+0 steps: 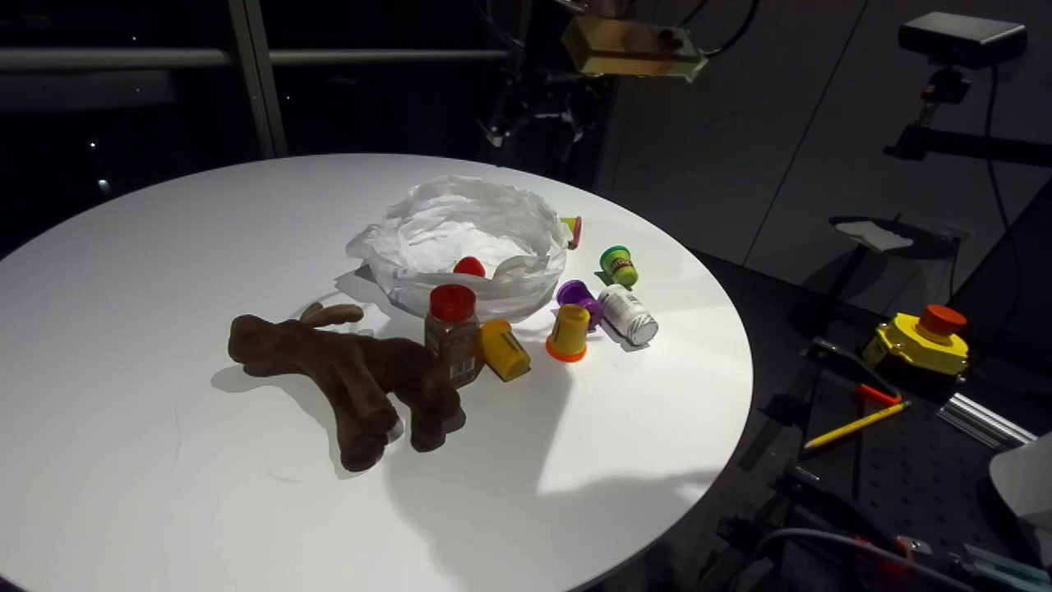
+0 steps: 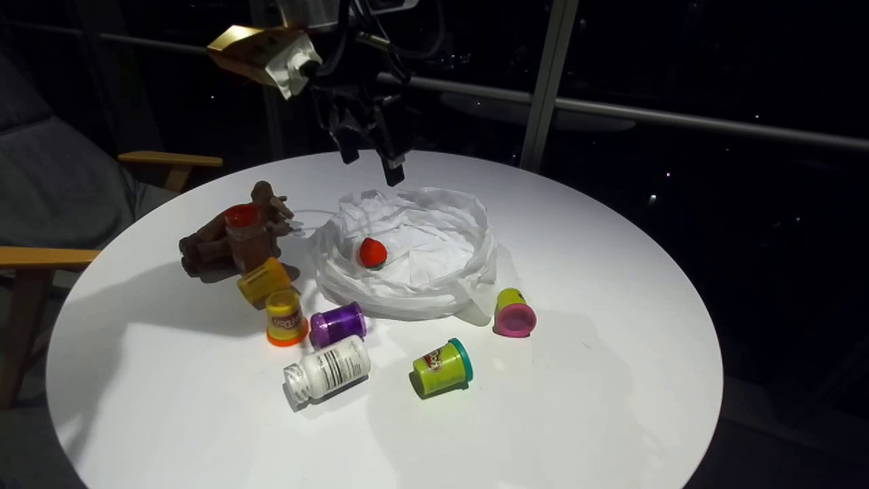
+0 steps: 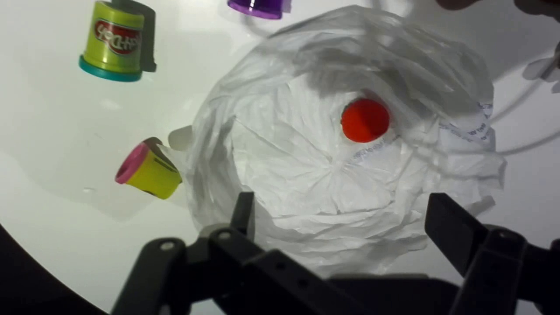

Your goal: Remove all the objects from the plastic and put them on the table.

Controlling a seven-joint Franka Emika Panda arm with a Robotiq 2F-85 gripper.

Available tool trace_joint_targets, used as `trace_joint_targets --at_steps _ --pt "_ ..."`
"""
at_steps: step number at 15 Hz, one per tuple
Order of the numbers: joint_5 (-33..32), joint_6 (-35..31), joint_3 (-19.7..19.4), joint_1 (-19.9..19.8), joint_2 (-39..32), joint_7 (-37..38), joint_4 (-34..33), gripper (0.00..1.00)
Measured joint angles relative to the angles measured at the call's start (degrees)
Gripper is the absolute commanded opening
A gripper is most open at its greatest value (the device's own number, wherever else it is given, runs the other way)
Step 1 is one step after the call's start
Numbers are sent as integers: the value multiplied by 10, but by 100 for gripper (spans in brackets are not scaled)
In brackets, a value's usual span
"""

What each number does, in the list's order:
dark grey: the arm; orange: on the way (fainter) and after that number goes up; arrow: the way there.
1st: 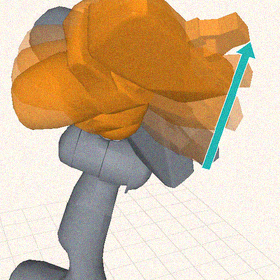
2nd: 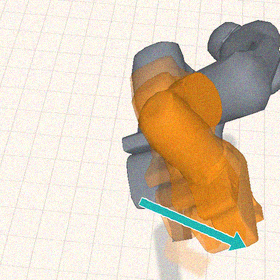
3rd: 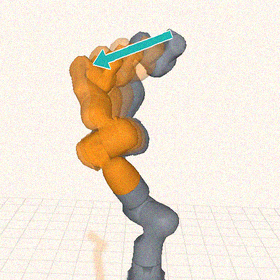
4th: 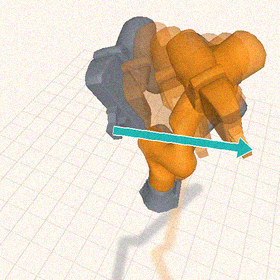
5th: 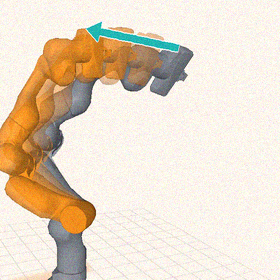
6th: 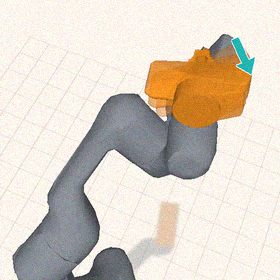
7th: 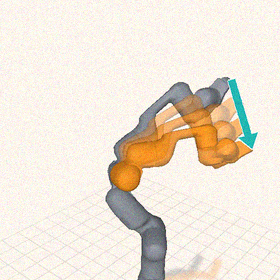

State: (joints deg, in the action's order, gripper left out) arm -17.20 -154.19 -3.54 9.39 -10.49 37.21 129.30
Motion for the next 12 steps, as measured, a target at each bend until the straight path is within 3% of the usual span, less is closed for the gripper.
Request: trace_joint_targets --at_steps 5,12 --pt "-5 18 4 30 -113 3 -101 100" --pt "5 40 -10 32 -231 -5 -189 100"
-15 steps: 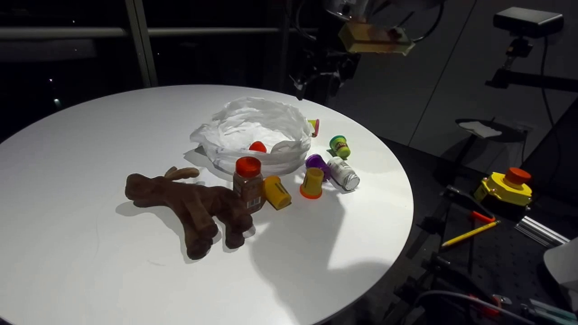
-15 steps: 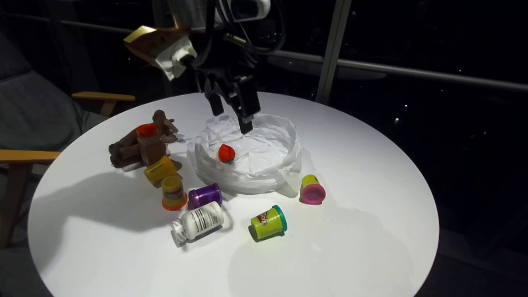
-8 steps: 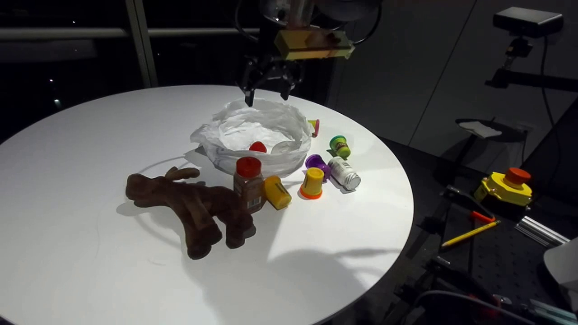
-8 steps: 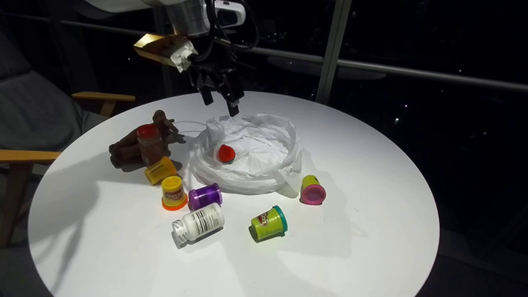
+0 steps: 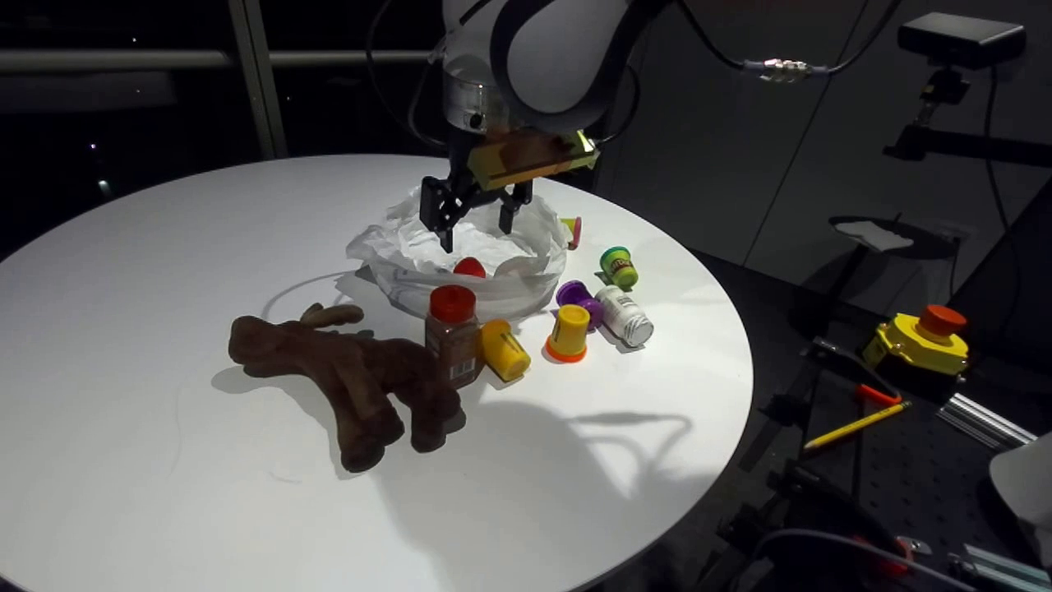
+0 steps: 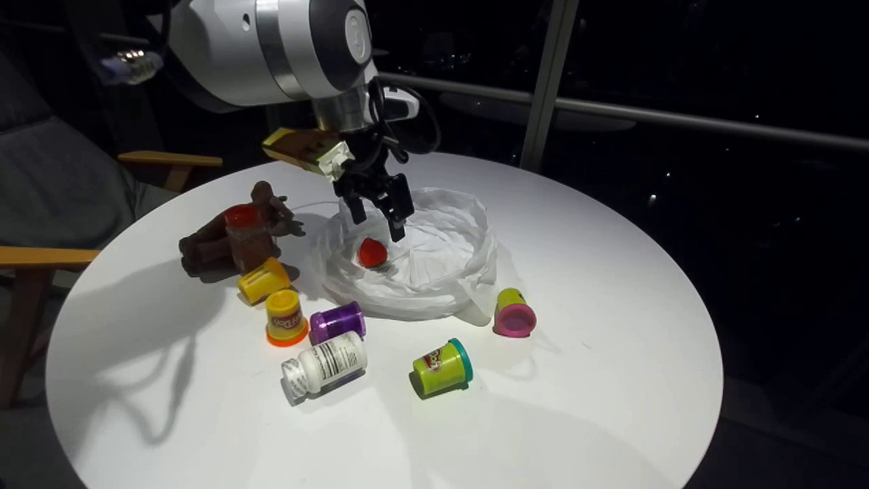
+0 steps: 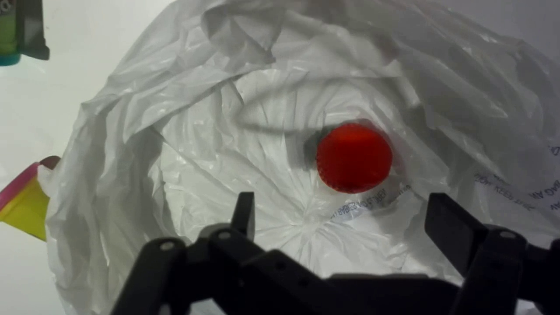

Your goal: Remove all the objects from the plastic and put them on the table.

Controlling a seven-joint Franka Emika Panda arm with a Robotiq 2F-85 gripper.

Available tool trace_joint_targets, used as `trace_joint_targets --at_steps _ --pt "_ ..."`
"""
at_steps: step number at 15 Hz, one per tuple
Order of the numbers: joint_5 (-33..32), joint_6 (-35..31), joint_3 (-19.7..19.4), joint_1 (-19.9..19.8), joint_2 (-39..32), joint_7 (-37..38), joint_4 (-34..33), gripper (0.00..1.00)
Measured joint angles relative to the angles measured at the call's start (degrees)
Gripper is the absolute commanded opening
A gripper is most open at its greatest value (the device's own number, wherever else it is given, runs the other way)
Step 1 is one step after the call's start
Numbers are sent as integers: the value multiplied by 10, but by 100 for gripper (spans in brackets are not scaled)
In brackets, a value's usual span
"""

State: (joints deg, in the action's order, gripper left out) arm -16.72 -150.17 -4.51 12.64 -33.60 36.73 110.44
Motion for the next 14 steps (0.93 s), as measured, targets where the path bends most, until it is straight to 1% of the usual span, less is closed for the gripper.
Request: trace_joint_targets --at_steps 8,9,10,11,12,14 --pt "51 27 0 -1 -26 -69 -14 100" --pt "58 32 0 -1 -29 -76 -16 94" --pt "65 38 0 -2 -33 -83 -19 73" --pt "71 42 0 -3 -37 -89 -24 70" --pt "76 45 0 -4 -42 -93 -30 69" --pt "87 46 0 -7 -50 -100 -41 51"
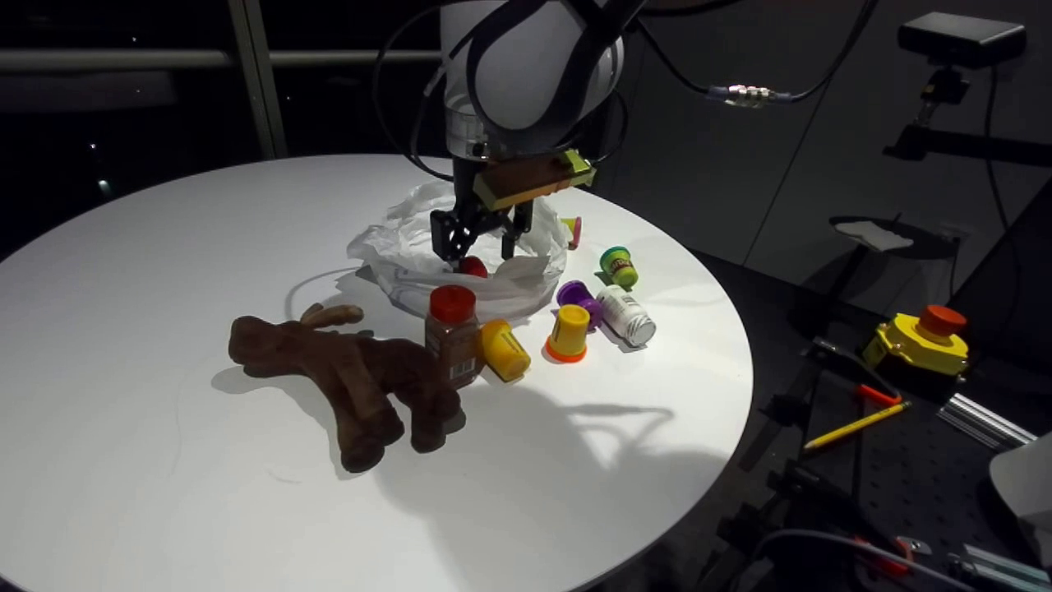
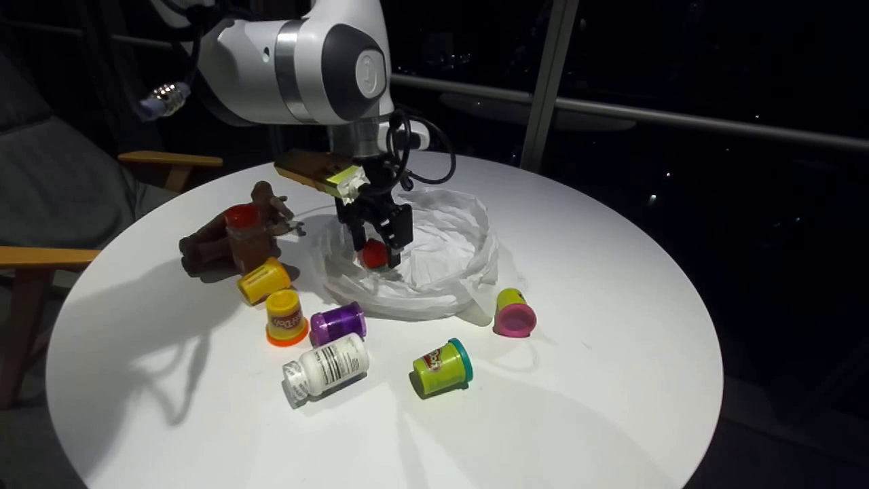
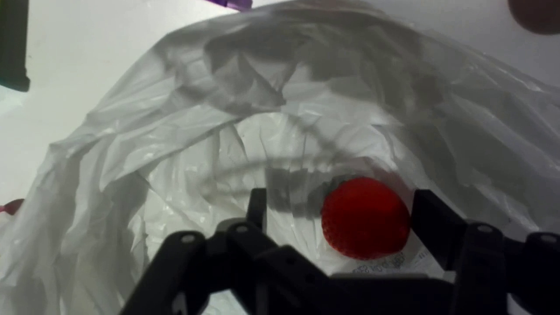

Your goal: Remove all the objects from the plastic and put them on the table.

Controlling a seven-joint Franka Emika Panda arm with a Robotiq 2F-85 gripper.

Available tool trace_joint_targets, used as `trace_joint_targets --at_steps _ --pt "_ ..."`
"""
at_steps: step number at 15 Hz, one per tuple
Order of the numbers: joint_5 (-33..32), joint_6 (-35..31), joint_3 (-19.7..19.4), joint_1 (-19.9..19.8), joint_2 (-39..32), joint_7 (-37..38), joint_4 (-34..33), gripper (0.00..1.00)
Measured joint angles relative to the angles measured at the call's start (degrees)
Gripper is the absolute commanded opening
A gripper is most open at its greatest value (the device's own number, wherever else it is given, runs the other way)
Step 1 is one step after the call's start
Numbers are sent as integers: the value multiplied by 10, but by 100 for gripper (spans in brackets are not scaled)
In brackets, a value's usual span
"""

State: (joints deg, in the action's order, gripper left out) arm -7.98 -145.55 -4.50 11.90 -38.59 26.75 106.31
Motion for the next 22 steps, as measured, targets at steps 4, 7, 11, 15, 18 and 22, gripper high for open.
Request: trace_joint_targets --at_steps 4,7,11,15,18,22 --pt "12 0 0 -5 -6 -10 -18 17" --pt "16 0 -1 -6 -3 -10 -20 20" --pt "27 0 -9 -10 38 -6 7 20" --pt "26 0 -14 -9 147 -5 114 20" --pt "16 -1 -4 -1 227 -5 213 20" --pt "-1 -6 36 14 292 6 316 19"
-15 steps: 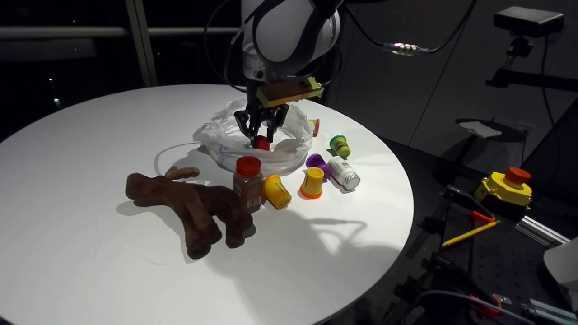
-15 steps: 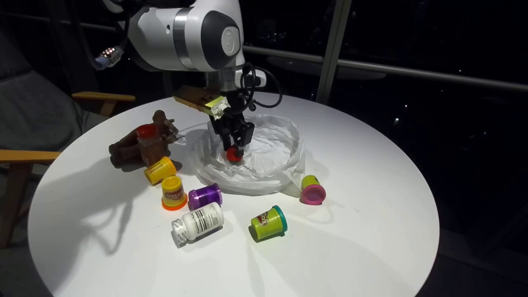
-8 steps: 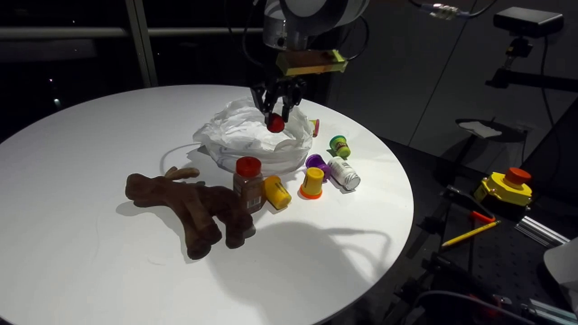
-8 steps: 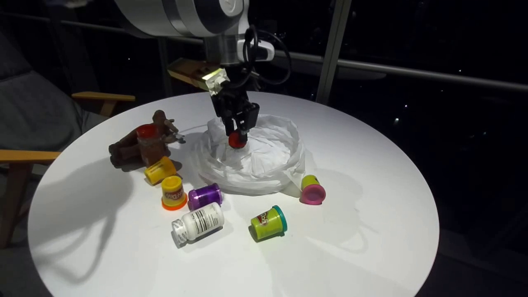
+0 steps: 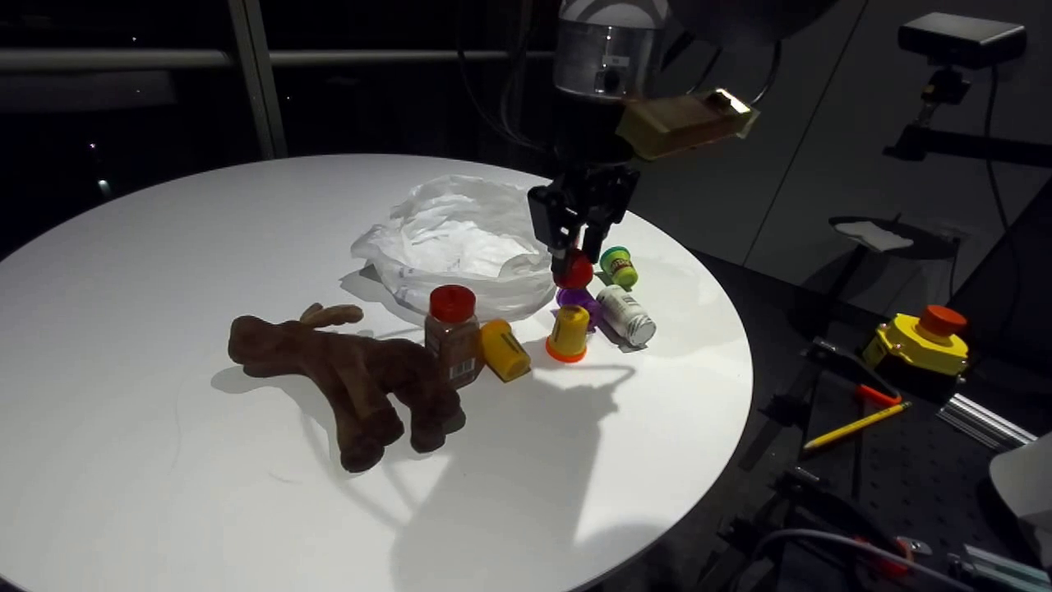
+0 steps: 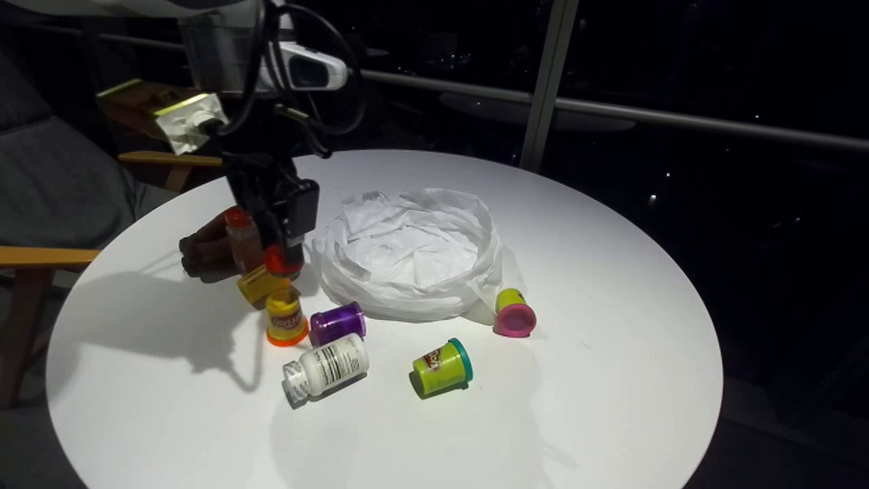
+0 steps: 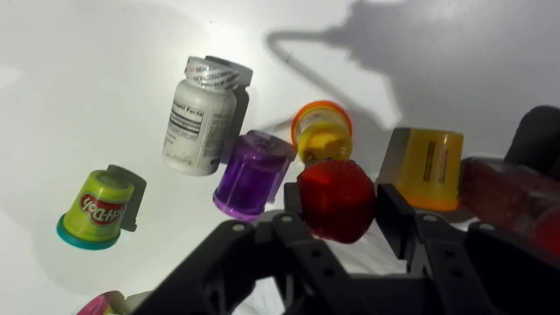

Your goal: Remove all the objects from the plastic and put them on the table.

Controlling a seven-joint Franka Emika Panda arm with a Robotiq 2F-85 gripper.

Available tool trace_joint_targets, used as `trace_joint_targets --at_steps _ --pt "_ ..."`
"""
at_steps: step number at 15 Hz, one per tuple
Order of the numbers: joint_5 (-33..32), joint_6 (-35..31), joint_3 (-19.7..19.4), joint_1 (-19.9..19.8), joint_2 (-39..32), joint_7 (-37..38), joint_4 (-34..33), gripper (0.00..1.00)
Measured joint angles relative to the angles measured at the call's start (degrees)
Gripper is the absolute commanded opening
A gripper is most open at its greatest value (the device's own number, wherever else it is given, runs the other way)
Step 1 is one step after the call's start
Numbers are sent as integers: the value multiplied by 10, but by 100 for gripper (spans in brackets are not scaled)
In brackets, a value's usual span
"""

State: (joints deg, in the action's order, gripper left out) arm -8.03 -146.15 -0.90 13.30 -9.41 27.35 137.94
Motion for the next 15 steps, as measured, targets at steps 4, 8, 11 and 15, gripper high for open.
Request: trace_joint_targets --at_steps 4,8,11,15 --pt "-4 -28 48 15 10 17 37 19" --pt "-7 -28 74 31 -4 23 41 19" --pt "-26 -40 71 35 -45 40 28 19" --pt "-27 -84 60 35 -107 40 -2 19"
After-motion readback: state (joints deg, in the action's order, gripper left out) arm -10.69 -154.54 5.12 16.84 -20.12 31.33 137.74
